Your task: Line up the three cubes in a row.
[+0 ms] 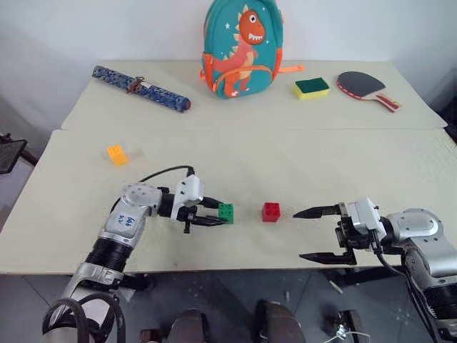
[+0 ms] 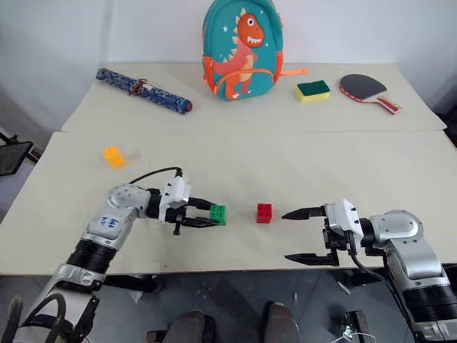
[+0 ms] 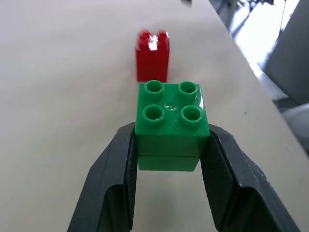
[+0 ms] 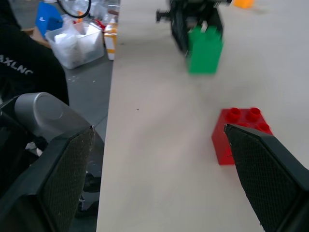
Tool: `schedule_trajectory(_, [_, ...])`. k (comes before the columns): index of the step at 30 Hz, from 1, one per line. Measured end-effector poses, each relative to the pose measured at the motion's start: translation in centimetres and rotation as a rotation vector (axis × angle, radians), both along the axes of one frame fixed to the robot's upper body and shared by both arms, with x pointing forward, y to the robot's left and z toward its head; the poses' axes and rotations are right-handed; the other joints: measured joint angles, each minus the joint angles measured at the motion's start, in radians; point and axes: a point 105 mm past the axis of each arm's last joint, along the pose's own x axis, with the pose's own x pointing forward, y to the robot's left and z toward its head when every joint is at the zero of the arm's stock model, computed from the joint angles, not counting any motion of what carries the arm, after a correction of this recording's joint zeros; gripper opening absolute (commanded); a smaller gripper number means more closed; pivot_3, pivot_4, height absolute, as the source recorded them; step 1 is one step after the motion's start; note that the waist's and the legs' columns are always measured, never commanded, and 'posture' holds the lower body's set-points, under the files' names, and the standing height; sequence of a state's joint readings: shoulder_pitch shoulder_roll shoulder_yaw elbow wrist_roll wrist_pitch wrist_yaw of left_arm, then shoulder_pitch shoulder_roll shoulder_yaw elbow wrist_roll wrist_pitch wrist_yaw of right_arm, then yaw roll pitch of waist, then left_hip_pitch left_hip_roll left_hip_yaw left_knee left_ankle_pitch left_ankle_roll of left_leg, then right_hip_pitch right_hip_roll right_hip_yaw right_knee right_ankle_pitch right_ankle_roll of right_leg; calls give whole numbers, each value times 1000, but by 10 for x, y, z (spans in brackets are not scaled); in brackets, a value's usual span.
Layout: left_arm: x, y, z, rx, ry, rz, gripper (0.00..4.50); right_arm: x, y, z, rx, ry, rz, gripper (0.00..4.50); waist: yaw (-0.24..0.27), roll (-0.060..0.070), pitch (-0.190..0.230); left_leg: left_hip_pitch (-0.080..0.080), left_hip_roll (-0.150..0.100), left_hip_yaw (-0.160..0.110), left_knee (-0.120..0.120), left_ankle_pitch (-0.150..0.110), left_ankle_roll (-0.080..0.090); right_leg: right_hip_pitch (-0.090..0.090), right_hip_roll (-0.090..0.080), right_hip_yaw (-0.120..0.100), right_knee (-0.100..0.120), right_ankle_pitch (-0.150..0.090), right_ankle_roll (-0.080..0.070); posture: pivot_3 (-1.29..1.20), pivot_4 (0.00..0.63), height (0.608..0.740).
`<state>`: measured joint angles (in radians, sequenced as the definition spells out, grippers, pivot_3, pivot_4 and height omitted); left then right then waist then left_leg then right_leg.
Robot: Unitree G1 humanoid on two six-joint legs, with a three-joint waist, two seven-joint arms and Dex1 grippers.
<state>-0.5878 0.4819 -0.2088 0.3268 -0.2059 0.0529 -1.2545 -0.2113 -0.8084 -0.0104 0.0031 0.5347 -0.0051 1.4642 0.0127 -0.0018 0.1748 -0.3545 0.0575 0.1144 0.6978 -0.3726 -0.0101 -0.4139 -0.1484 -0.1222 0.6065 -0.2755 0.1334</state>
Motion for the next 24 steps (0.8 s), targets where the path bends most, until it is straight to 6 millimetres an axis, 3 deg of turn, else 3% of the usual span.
schedule_trajectory(7, [8,-6,-1,-3,-5,16,1475,-2,1,1,5,-5,-23,4500,12,-1,0,0,0,0,2,0,1,1,0,0,-1,0,0,0,150,740])
schedule_trajectory(9, [9,-6,-2,-1,-5,20,2238,-3,-1,-1,6,3,-32,4500,12,-1,0,0,0,0,2,-1,1,1,0,1,-1,0,0,0,150,740])
schedule_trajectory(12, [7,-2,-5,-24,18,39,3005,-4,-1,-2,7,7,-34,4500,11,-1,0,0,0,0,2,-1,1,1,0,1,-1,0,0,0,150,740])
schedule_trajectory(15, [0,7,4,-101,9,57,3906,-4,-1,-2,12,2,-24,4500,6,-1,0,0,0,0,2,-1,1,1,0,1,0,0,0,0,150,740])
schedule_trajectory(17, [-6,26,14,-166,-23,103,4474,-1,2,2,75,20,-34,4500,-1,-1,0,0,1,0,1,-1,1,1,0,1,0,0,0,0,150,740])
schedule_trajectory(21, [-18,78,20,-281,-75,306,4474,5,9,8,165,68,-54,4500,-14,-1,0,1,1,-1,1,-1,0,1,0,0,1,0,0,0,150,740])
schedule_trajectory(24, [-31,130,20,-376,-228,616,4474,14,19,18,263,52,-91,4500,-18,-2,1,1,3,-1,2,-3,0,1,0,0,1,1,0,0,150,740])
